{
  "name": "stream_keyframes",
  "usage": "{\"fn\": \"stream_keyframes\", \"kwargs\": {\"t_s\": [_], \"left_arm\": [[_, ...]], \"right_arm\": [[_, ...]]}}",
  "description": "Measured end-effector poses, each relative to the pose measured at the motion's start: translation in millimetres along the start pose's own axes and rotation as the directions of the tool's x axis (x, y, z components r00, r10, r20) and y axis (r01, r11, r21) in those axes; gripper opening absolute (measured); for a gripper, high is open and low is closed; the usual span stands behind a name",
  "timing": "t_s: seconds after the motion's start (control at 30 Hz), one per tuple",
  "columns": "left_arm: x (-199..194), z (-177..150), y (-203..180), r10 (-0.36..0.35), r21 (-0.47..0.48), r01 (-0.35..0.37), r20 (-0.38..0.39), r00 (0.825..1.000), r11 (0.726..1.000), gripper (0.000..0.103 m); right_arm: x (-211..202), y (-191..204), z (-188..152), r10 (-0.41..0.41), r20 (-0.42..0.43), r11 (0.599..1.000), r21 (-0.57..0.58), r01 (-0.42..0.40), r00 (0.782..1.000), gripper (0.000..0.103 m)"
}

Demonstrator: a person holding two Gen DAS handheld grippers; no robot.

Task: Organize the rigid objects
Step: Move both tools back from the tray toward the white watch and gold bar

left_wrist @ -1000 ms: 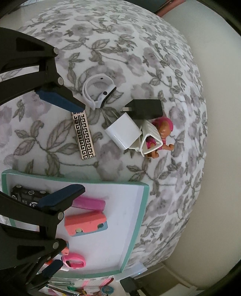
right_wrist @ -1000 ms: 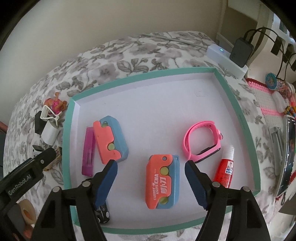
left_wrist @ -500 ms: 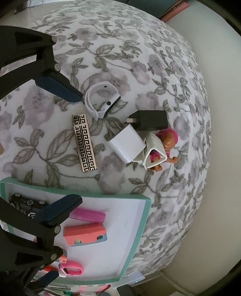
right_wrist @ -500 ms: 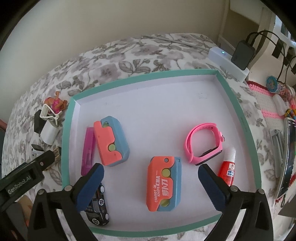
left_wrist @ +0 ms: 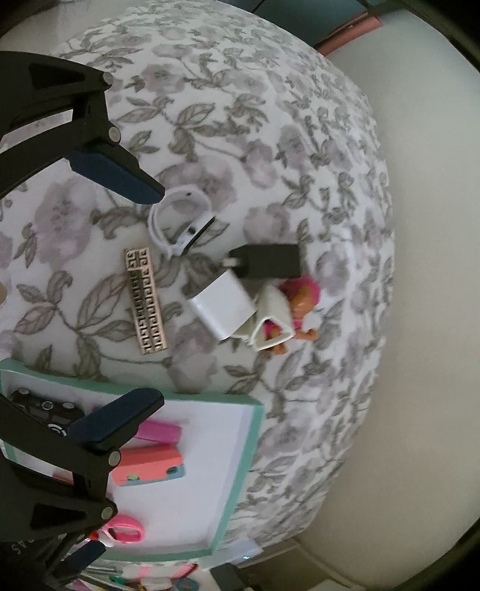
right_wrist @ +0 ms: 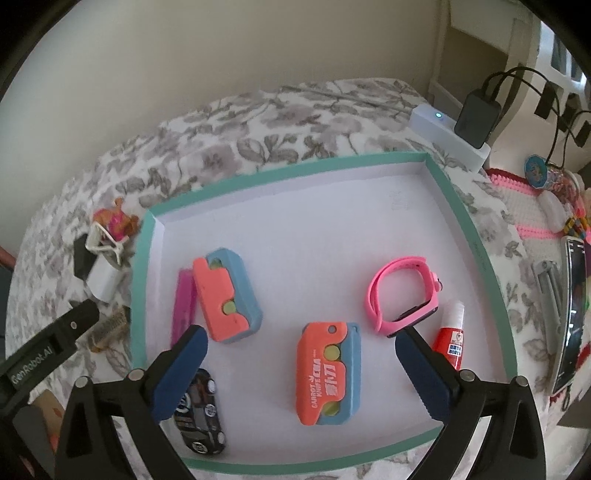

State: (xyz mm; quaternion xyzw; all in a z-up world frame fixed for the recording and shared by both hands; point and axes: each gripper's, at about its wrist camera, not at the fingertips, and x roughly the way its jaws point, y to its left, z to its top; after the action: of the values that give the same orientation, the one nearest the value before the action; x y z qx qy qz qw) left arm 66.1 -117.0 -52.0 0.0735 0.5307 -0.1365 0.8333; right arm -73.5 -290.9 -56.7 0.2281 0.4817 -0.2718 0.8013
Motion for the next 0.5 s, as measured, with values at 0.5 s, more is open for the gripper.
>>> {"fn": "stream_keyframes", "kwargs": {"t_s": [0.5], "left_arm": [[-12.5,8.7,35.3,-0.071,-0.106,0.078,0.062,0.996,0.991,0.100]], "right_arm": [[-6.9,24.5,-0.4,0.048,0.047,0.997,-0.056,-0.045,0.998,0.103]]}}
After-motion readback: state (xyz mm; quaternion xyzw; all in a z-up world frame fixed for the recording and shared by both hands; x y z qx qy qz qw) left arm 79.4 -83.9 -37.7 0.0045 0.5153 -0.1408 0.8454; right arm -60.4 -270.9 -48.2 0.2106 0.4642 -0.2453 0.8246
